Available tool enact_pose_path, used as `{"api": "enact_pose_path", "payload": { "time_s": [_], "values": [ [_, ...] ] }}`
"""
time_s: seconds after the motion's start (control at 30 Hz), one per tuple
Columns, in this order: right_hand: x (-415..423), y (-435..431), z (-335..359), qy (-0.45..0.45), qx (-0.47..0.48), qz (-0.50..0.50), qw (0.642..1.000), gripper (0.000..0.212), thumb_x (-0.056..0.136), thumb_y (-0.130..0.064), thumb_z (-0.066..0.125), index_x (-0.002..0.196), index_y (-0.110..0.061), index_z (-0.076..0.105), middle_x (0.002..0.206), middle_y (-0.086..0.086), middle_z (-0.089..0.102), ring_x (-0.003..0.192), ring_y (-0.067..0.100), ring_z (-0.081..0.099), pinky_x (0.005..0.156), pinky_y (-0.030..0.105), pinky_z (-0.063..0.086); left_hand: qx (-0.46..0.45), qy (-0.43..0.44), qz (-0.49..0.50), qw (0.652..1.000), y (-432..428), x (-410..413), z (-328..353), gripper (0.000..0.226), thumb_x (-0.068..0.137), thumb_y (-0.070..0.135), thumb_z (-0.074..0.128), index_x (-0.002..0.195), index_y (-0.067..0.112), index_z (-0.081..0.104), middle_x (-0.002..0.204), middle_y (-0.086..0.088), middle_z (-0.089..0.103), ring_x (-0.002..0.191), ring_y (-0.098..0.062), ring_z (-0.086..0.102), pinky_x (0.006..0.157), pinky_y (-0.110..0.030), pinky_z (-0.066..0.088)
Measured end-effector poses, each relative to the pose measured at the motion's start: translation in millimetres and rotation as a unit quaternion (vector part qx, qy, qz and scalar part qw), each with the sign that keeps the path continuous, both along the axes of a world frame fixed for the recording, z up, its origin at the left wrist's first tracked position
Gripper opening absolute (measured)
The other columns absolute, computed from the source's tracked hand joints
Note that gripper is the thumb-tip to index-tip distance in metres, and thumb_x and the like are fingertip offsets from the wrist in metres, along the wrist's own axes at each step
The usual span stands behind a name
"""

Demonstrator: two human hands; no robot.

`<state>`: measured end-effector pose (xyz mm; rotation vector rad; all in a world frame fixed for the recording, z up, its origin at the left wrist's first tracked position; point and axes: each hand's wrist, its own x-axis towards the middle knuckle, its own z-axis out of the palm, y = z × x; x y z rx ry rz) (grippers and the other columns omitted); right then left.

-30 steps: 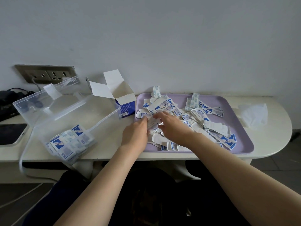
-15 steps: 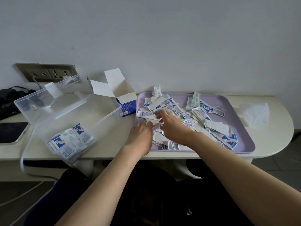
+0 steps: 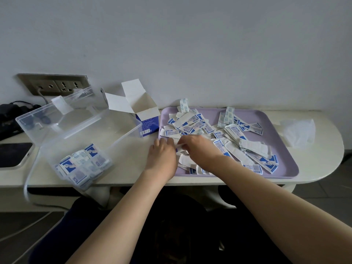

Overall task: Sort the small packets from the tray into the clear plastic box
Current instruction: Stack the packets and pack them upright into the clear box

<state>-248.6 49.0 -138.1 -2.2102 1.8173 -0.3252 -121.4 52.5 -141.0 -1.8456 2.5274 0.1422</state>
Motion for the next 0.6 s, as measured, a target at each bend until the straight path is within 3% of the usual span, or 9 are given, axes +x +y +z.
{"api": "enact_pose_path", "payload": {
  "time_s": [0.07, 0.13, 0.23, 0.33, 0.47, 0.6],
  "values": [
    [-3, -1, 1, -0.008, -0.023, -0.02, 1.0, 0.024, 0.091, 0.002, 0.044, 0.104, -0.01, 0.059, 0.104, 0.01, 0.061, 0.086, 0.028, 0.055, 0.066, 0.033, 0.042, -0.03, -0.022, 0.009, 0.999, -3, 4, 1, 0.036, 0.095, 0.017, 0.043, 0.13, 0.009, 0.04, 0.129, -0.013, 0.043, 0.121, -0.03, 0.037, 0.095, -0.033, 0.034],
    [-6, -2, -1, -0.011, -0.011, -0.028, 0.999, 0.029, 0.089, 0.004, 0.044, 0.11, -0.01, 0.057, 0.112, 0.01, 0.056, 0.098, 0.027, 0.053, 0.077, 0.038, 0.046, 0.002, 0.011, 0.025, 1.0, -3, 6, 1, 0.035, 0.095, 0.014, 0.044, 0.13, 0.008, 0.042, 0.13, -0.014, 0.041, 0.117, -0.03, 0.043, 0.091, -0.033, 0.039],
    [-5, 1, -5, -0.016, 0.052, -0.002, 0.999, 0.05, 0.086, 0.011, 0.042, 0.132, -0.007, 0.041, 0.131, 0.012, 0.042, 0.121, 0.026, 0.042, 0.094, 0.031, 0.038, 0.086, 0.087, 0.023, 0.992, 0, 3, 4, 0.04, 0.093, 0.003, 0.045, 0.132, 0.004, 0.038, 0.135, -0.018, 0.033, 0.109, -0.034, 0.053, 0.085, -0.034, 0.041],
    [0, 5, -4, -0.009, 0.073, 0.02, 0.997, 0.062, 0.082, 0.015, 0.039, 0.139, -0.006, 0.03, 0.138, 0.012, 0.033, 0.129, 0.025, 0.035, 0.095, 0.024, 0.033, 0.097, 0.11, 0.012, 0.989, 1, 1, 4, 0.043, 0.09, 0.001, 0.049, 0.132, 0.005, 0.038, 0.135, -0.018, 0.032, 0.108, -0.034, 0.055, 0.088, -0.035, 0.042],
    [0, 5, -3, 0.014, 0.05, 0.021, 0.998, 0.045, 0.095, -0.003, 0.043, 0.139, -0.006, 0.032, 0.139, 0.01, 0.035, 0.13, 0.023, 0.035, 0.093, 0.024, 0.032, 0.081, 0.096, 0.011, 0.992, 1, 2, 5, 0.041, 0.09, -0.003, 0.045, 0.13, 0.004, 0.039, 0.133, -0.016, 0.037, 0.109, -0.033, 0.055, 0.085, -0.035, 0.043],
    [-2, 9, 5, 0.061, 0.002, 0.03, 0.998, 0.025, 0.099, -0.013, 0.04, 0.121, -0.006, 0.049, 0.132, 0.007, 0.04, 0.12, 0.021, 0.041, 0.075, 0.02, 0.03, 0.019, 0.044, -0.01, 0.999, 3, 3, 10, 0.032, 0.092, -0.002, 0.041, 0.123, 0.005, 0.039, 0.119, -0.014, 0.052, 0.099, -0.031, 0.06, 0.067, -0.032, 0.038]
  ]
}}
